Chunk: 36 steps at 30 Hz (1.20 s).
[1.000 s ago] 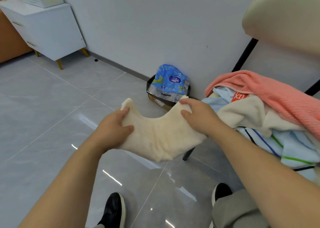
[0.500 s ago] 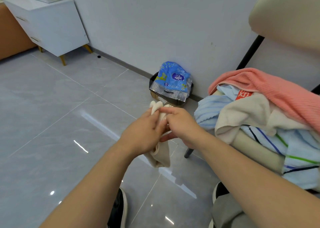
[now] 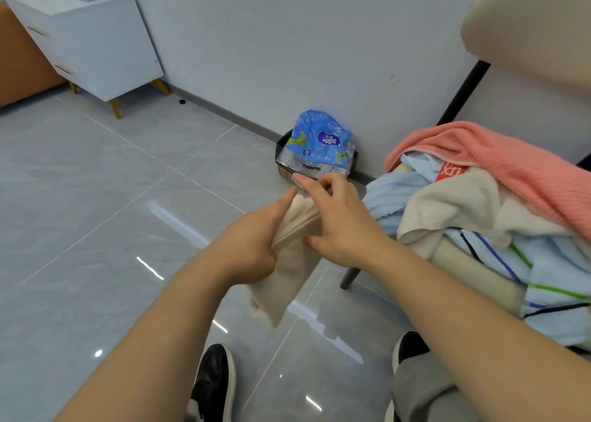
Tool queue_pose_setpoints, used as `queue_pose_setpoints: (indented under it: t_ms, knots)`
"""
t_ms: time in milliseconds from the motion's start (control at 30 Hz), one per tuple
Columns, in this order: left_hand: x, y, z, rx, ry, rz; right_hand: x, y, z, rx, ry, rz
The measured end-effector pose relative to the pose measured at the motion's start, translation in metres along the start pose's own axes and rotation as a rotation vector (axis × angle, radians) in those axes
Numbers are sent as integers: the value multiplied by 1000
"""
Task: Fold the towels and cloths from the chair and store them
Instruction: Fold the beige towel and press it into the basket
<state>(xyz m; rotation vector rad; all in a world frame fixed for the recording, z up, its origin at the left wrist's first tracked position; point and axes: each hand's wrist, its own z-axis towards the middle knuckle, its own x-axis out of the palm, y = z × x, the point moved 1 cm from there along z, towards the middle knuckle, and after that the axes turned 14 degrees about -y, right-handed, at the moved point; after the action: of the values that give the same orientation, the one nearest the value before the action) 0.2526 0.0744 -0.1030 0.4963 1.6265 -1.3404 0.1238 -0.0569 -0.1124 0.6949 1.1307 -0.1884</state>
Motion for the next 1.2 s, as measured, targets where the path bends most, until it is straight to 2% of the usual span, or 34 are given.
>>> queue_pose_setpoints:
  t_ms: [267,500,633,700,800,967,1100,1200]
  knots:
    - [11,-9,-2,73,-43,115,9,-5,-2,-136,270,-177]
    - [7,6,0,31,-76,265,-8,-2,-3,-95,329,-316]
    - [6,9,-1,-38,-18,362,-12,3,-1,-104,334,-238]
    - [9,4,-2,-19,13,402,-14,9,-1,-153,361,-203]
    - [14,0,-2,-15,41,346,-14,13,-4,-196,372,-171]
    - [10,5,3,-61,171,287,-17,8,1,-142,394,-95]
    - [10,4,2,-71,169,232,-14,2,5,-143,390,-74]
    - [6,8,2,-116,138,121,-9,-9,8,-75,327,41]
